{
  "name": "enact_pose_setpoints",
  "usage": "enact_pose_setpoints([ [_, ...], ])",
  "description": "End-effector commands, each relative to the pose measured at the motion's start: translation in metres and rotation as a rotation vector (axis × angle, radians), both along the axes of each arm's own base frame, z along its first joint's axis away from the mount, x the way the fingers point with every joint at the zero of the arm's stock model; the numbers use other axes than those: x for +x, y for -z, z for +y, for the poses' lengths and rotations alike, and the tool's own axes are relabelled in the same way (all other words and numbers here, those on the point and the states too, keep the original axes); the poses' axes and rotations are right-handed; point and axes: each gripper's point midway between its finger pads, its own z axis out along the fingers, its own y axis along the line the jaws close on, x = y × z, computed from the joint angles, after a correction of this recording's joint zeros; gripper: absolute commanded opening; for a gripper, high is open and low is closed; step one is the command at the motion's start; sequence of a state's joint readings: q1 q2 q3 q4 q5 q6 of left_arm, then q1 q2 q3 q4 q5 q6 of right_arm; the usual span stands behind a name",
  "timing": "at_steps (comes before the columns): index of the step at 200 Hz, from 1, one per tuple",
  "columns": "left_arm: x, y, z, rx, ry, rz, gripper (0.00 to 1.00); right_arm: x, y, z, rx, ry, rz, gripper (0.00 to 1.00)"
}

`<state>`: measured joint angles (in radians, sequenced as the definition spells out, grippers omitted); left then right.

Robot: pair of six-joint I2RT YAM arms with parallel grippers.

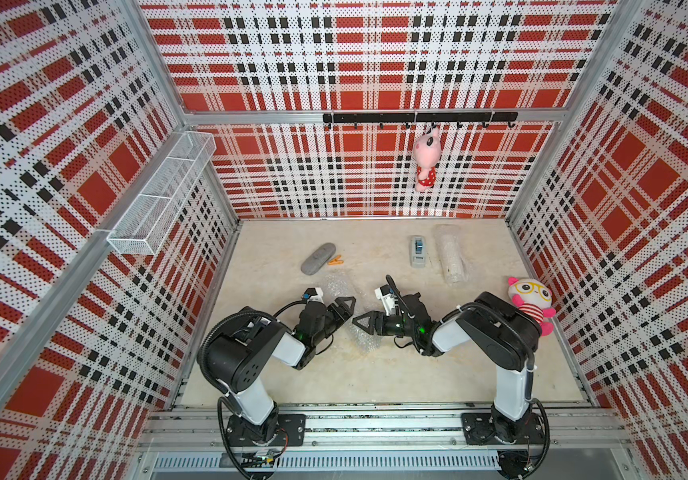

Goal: Wrap vases in bubble wrap
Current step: Wrap the vase in bubble wrap.

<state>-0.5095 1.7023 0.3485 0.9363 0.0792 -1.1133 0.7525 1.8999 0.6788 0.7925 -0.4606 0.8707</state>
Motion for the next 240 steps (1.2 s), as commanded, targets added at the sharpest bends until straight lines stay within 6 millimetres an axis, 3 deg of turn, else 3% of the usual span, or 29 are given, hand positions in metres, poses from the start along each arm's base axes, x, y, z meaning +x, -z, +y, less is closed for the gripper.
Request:
enact_pose_setpoints([
  [1, -0.029, 0.057, 0.017, 0.167, 0.035, 0.163, 0.62, 0.004, 0.022, -0.036, -0.333, 0.041, -0.099, 0.96],
  [6, -0.03, 0.059, 0.018, 0.18, 0.039, 0.17, 0.6, 0.007, 0.021, -0.044, -0.385, 0.061, -0.127, 1.0],
  [40, -0.036, 0.074, 0.023, 0.244, 0.052, 0.202, 0.59, 0.029, -0.01, -0.099, -0.638, 0.215, -0.351, 1.0],
  [64, -0.039, 0.079, 0.027, 0.255, 0.042, 0.21, 0.59, 0.052, -0.039, -0.124, -0.711, 0.316, -0.472, 1.0],
  [83, -0.039, 0.08, 0.025, 0.257, 0.045, 0.201, 0.59, 0.077, -0.046, -0.133, -0.692, 0.375, -0.42, 0.98],
  [102, -0.039, 0.081, 0.024, 0.253, 0.052, 0.195, 0.59, 0.087, -0.035, -0.114, -0.6, 0.293, -0.248, 0.85],
  [128, -0.041, 0.079, 0.025, 0.233, 0.047, 0.179, 0.59, 0.063, -0.025, -0.068, -0.357, 0.098, -0.113, 0.74],
  [157, -0.043, 0.078, 0.025, 0.233, 0.051, 0.173, 0.59, 0.04, -0.009, -0.065, -0.234, 0.104, 0.005, 0.72],
  [192, -0.043, 0.078, 0.025, 0.233, 0.056, 0.168, 0.59, 0.006, 0.017, -0.073, -0.291, 0.123, 0.102, 0.75],
  [217, -0.043, 0.077, 0.024, 0.231, 0.057, 0.166, 0.59, -0.014, 0.02, -0.066, -0.248, 0.107, 0.124, 0.77],
  [240, -0.044, 0.078, 0.025, 0.232, 0.055, 0.167, 0.59, -0.013, 0.012, -0.046, -0.155, 0.07, 0.11, 0.75],
])
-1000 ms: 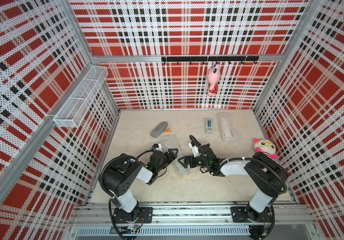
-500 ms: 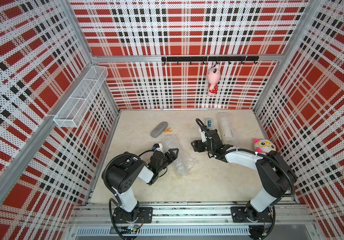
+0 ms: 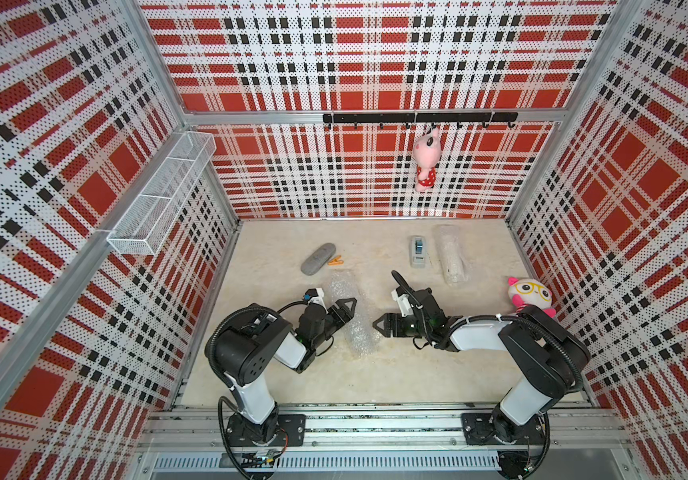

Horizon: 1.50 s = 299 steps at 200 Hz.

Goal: Wrap vases in bubble wrap
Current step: Wrap the vase in bubble wrap.

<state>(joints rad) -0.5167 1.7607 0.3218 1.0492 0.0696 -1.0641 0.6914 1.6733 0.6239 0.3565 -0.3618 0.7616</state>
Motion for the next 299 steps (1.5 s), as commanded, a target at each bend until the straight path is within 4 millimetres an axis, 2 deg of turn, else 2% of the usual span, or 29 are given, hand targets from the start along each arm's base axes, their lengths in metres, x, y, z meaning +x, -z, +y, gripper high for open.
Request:
enact_pose_setpoints([
  [1, -0.041, 0.073, 0.025, 0.207, 0.029, 0.215, 0.59, -0.004, -0.004, 0.018, 0.102, -0.016, 0.031, 0.74],
  [21, -0.042, 0.072, 0.025, 0.205, 0.028, 0.214, 0.59, 0.009, -0.01, 0.037, 0.172, -0.035, 0.014, 0.66],
  [54, -0.042, 0.071, 0.027, 0.203, 0.019, 0.209, 0.59, 0.025, -0.005, 0.049, 0.203, -0.017, 0.005, 0.38],
  [69, -0.042, 0.071, 0.027, 0.203, 0.017, 0.21, 0.59, 0.026, -0.006, 0.049, 0.214, -0.009, -0.002, 0.29],
  [93, -0.042, 0.071, 0.027, 0.2, 0.02, 0.211, 0.59, 0.029, -0.02, 0.042, 0.211, 0.018, -0.062, 0.14],
  [111, -0.041, 0.07, 0.025, 0.193, 0.029, 0.212, 0.59, 0.03, -0.031, 0.034, 0.204, 0.039, -0.116, 0.09],
  [142, -0.038, 0.06, 0.019, 0.169, 0.039, 0.187, 0.59, 0.025, -0.058, 0.034, 0.262, 0.006, -0.192, 0.08],
  [167, -0.034, 0.051, 0.009, 0.15, 0.046, 0.167, 0.59, 0.017, -0.076, 0.046, 0.345, -0.075, -0.22, 0.08],
  [191, -0.034, 0.052, -0.002, 0.139, 0.065, 0.173, 0.59, 0.009, -0.088, 0.059, 0.439, -0.155, -0.216, 0.08],
  [217, -0.037, 0.054, -0.013, 0.127, 0.082, 0.184, 0.59, 0.001, -0.092, 0.073, 0.492, -0.226, -0.191, 0.09],
  [251, -0.039, 0.049, -0.021, 0.087, 0.099, 0.186, 0.62, -0.009, -0.084, 0.087, 0.49, -0.286, -0.154, 0.14],
  [299, -0.049, 0.037, -0.029, -0.007, 0.134, 0.172, 0.84, -0.02, -0.08, 0.095, 0.491, -0.34, -0.154, 0.32],
])
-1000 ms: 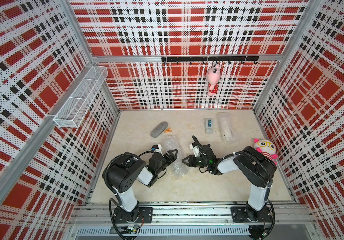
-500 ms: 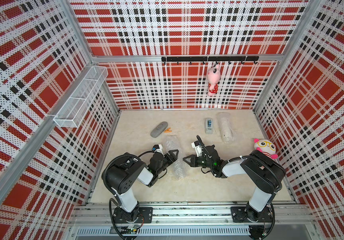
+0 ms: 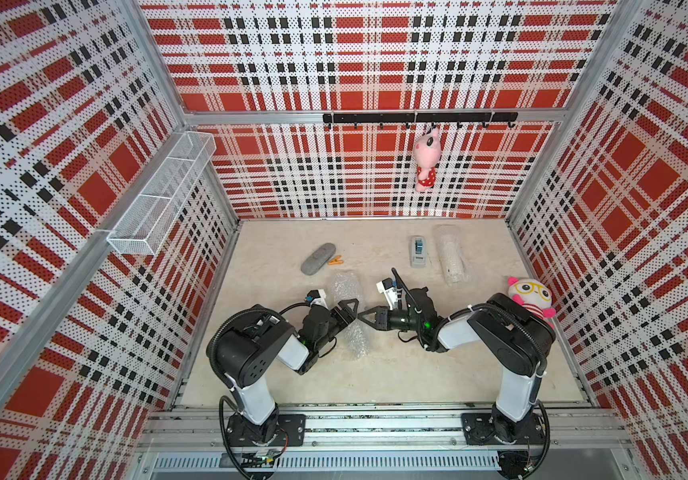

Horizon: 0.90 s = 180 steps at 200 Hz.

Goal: Wrap vases in bubble wrap
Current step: Wrap the vase in bubble wrap.

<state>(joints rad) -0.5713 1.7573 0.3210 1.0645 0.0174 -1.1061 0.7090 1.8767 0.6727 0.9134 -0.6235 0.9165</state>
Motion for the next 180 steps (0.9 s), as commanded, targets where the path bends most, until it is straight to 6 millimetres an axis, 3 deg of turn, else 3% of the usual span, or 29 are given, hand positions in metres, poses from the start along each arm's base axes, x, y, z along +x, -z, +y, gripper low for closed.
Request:
enact_pose_setpoints([
  [1, -0.044, 0.041, -0.018, 0.015, 0.148, 0.174, 0.84, -0.024, -0.028, 0.03, 0.095, -0.146, -0.085, 0.32],
  [21, -0.049, 0.035, -0.023, -0.035, 0.176, 0.165, 0.91, -0.026, -0.029, 0.032, 0.098, -0.165, -0.098, 0.36],
  [25, -0.051, 0.033, -0.025, -0.048, 0.184, 0.161, 1.0, -0.026, -0.029, 0.033, 0.099, -0.169, -0.101, 0.37],
  [90, -0.069, 0.019, -0.029, -0.194, 0.227, 0.121, 0.98, -0.034, -0.033, 0.044, 0.107, -0.241, -0.148, 0.44],
  [133, -0.077, 0.016, -0.033, -0.237, 0.253, 0.115, 1.0, -0.018, -0.028, 0.043, 0.041, -0.193, -0.183, 0.46],
  [180, -0.08, 0.023, -0.027, -0.214, 0.239, 0.131, 0.84, -0.007, -0.023, 0.028, 0.046, -0.172, -0.158, 0.48],
])
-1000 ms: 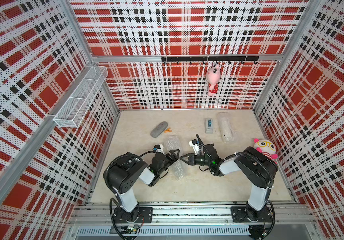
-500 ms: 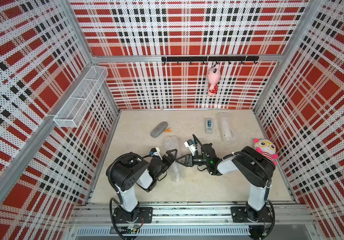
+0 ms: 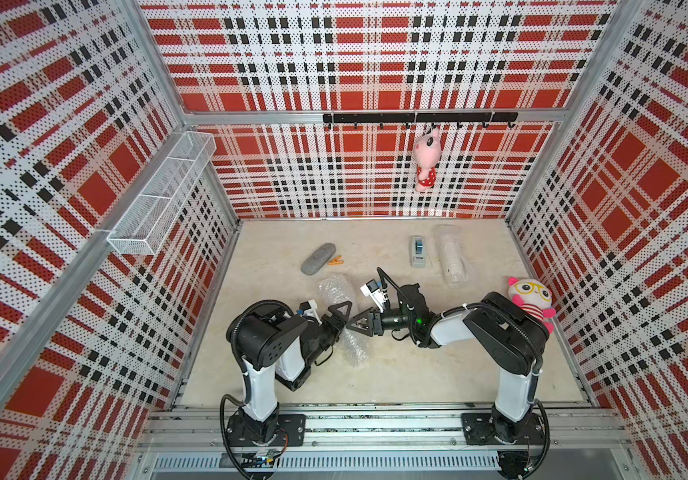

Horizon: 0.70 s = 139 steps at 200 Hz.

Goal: Wrap vases in bubble wrap
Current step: Wrap the vase in bubble wrap.

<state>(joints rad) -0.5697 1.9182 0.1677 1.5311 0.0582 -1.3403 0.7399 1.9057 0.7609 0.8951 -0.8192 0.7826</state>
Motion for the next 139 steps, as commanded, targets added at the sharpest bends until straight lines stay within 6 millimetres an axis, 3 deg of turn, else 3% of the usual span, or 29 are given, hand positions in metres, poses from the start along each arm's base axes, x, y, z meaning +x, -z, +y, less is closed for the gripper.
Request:
enact_pose_setpoints([
  [1, -0.055, 0.031, -0.036, 0.057, 0.284, 0.087, 0.84, 0.022, -0.003, 0.001, 0.003, 0.075, -0.029, 0.48],
  [36, -0.054, 0.032, -0.038, 0.059, 0.291, 0.089, 0.71, 0.026, -0.008, -0.002, 0.012, 0.057, -0.038, 0.48],
  [72, -0.054, 0.034, -0.035, 0.074, 0.275, 0.095, 0.5, 0.032, -0.009, -0.001, 0.001, 0.055, -0.045, 0.48],
  [139, -0.049, 0.054, -0.003, 0.166, 0.162, 0.176, 0.1, 0.044, -0.009, -0.019, -0.121, 0.145, -0.078, 0.51],
])
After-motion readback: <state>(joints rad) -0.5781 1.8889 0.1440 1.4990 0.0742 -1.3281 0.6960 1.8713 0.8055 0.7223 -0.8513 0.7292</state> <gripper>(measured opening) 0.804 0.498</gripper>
